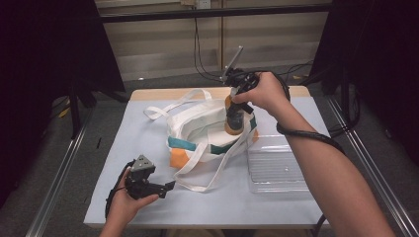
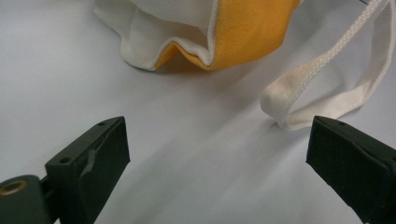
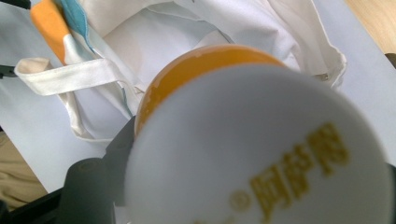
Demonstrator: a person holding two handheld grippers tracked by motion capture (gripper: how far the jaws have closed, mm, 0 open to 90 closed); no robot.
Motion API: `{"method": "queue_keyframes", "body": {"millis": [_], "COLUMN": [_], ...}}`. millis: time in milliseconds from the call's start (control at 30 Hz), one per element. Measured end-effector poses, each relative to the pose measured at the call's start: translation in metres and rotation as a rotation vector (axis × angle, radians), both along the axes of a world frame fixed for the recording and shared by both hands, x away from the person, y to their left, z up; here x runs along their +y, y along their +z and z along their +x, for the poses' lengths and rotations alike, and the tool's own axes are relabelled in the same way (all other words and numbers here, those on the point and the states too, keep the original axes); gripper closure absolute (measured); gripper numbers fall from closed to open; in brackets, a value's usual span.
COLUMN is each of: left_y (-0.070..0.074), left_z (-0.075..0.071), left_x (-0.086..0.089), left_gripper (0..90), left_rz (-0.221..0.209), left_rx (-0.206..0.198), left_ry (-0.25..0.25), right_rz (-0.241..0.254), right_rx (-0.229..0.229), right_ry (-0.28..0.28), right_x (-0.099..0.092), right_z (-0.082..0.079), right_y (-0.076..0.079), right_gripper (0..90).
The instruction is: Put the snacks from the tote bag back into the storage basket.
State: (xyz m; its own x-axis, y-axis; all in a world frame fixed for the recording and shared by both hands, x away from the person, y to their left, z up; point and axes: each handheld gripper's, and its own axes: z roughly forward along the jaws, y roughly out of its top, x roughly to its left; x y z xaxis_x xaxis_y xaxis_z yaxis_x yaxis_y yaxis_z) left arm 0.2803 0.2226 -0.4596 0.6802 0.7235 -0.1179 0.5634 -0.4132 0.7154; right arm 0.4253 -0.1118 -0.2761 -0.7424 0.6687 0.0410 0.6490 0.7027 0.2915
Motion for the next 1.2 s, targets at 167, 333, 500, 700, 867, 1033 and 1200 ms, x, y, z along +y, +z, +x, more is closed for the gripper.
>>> {"method": "queue_keyframes", "body": {"millis": [167,333,500,700,867,1033,1200], "left_y": [0.0,0.0,0.001,0.001,0.001,0.001,0.001], "left_z": [0.0,0.0,-0.001,-0.001,0.0,-0.001,-0.001], "left_x": [0.0,0.0,-0.001,0.0,0.0,-0.002,-0.002], "left_gripper": [5.7,5.7,5.7,5.7,5.7,5.7,5.7], "left_rz": [0.003,0.004,0.0,0.01,0.012,-0.003,0.002], "left_rx": [-0.002,-0.001,0.001,0.002,0.002,0.002,-0.001], "left_ry": [-0.001,0.0,0.002,-0.008,-0.009,-0.001,-0.001], "right_rz": [0.01,0.029,0.03,0.044,0.041,0.037,0.047], "right_rx": [0.003,0.019,0.022,0.021,0.02,0.027,0.029], "right_ry": [0.004,0.01,0.025,0.017,0.017,0.015,0.003], "right_x": [-0.001,-0.002,-0.003,-0.007,-0.012,-0.016,-0.022], "right_z": [-0.003,-0.006,-0.009,-0.012,-0.016,-0.019,-0.022], "right_y": [0.008,0.018,0.026,0.032,0.034,0.037,0.037], "right_gripper": [30.8,30.8,30.8,30.8,30.8,30.8,30.8]}}
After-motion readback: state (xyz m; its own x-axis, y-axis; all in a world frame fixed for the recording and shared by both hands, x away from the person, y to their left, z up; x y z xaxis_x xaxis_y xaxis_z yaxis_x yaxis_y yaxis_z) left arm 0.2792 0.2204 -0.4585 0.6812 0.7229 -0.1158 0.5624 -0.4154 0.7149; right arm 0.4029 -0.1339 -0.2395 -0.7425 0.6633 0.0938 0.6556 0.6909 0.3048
